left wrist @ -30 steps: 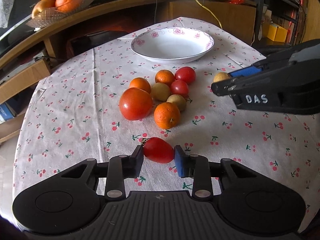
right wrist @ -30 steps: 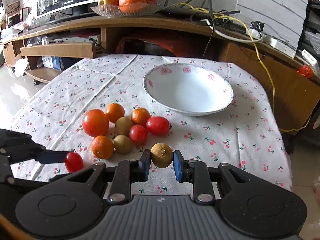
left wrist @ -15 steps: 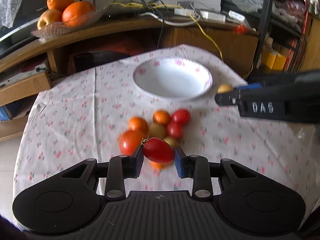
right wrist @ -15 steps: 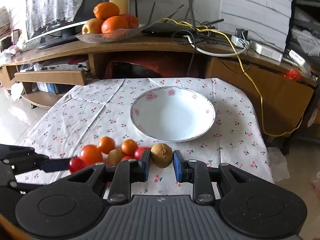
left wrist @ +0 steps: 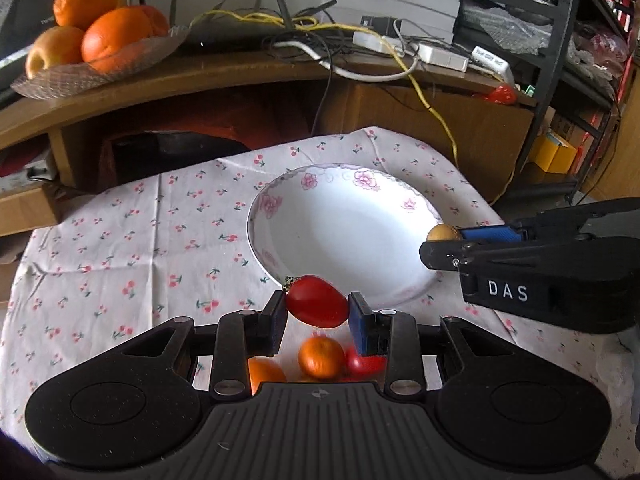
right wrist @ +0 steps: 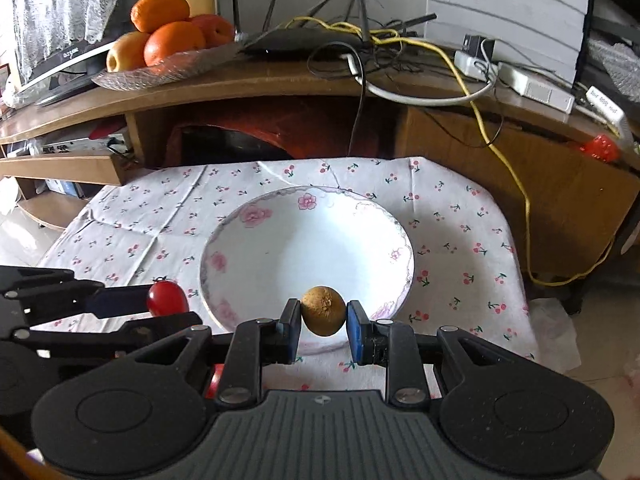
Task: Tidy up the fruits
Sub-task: 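Lift both held fruits and carry them over the white floral bowl, then open the right tool to drop the brown fruit while the left tool releases the tomato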
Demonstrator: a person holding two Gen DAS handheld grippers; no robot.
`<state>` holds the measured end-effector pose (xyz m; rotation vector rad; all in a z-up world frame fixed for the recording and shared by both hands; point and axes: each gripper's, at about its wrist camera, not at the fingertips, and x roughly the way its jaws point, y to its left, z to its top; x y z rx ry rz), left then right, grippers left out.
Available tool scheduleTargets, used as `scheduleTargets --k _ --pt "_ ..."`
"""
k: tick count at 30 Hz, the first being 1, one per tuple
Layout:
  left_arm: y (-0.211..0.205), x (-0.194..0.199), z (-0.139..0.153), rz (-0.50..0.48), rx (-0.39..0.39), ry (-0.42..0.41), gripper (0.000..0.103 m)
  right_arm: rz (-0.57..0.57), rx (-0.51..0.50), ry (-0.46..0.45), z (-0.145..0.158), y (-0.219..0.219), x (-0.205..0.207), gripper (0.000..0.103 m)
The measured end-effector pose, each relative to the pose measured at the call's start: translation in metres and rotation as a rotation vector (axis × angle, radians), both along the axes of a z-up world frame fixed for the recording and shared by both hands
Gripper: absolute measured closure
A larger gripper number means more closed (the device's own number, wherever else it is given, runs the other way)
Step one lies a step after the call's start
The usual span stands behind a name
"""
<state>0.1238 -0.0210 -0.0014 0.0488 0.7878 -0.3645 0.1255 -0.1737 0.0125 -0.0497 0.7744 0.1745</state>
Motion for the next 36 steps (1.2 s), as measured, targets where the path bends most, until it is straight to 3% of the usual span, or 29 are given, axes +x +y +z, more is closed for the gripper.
scheduleTargets --k 23,31,33,36 --pt "-0.017 0.040 -0.021 -0.009 0.017 0.020 0.061 -0.006 0.002 0.051 -0.032 -0.006 0.041 0.077" --pt "-0.015 0.040 -0.018 0.001 0.008 0.016 0.051 -0.018 0.022 0.052 -0.032 -0.009 0.045 0.076" --pt "-0.013 0.040 -0.016 0.012 0.012 0.013 0.043 -0.022 0.026 0.050 -0.031 -0.011 0.045 0.071" --pt "-0.007 0.040 -0.015 0.022 0.001 0.019 0.042 -0.028 0.042 0.043 -0.029 -0.013 0.045 0.069"
